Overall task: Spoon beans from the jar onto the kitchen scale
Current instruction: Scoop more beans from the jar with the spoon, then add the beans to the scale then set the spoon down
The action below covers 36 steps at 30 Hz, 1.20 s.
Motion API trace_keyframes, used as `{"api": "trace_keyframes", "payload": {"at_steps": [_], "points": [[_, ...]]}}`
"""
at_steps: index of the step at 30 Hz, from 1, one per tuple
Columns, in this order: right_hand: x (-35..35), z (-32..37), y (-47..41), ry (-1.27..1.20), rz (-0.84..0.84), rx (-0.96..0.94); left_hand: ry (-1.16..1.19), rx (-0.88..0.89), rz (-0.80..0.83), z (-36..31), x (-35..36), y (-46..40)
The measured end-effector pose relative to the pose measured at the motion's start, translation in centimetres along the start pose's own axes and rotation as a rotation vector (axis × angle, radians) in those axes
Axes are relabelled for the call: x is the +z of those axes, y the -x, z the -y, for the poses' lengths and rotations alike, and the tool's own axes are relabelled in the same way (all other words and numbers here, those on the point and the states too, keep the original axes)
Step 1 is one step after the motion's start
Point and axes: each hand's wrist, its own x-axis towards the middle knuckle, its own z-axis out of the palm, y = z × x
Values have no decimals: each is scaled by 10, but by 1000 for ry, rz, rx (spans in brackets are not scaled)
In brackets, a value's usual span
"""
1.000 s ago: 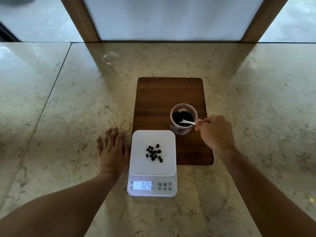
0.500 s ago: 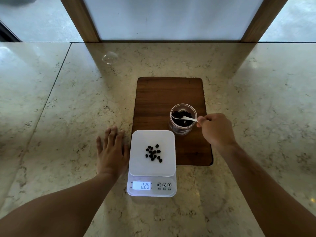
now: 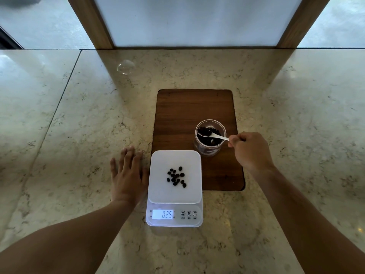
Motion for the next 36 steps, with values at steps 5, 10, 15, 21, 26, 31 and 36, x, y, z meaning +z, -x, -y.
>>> {"api": "trace_keyframes", "payload": {"at_steps": [5, 10, 15, 21, 26, 31, 36], "points": [[-3, -4, 1, -48, 11, 10, 7, -2, -1, -1, -2, 0], [-5, -9, 4, -108, 3, 20, 1, 0, 2, -1, -1, -1], [-9, -3, 15, -191, 30, -52, 4, -2, -4, 0, -1, -1], [-2, -2, 36, -227, 147, -127, 5, -7, -4, 0, 0, -1], [17, -11, 54, -168, 224, -142, -2, -8, 10, -2, -2, -1], [34, -21, 65, -119, 232, -187, -1, -9, 2, -2, -3, -1], [40, -27, 69, -127, 213, -217, 12, -10, -3, -2, -3, 0]]}}
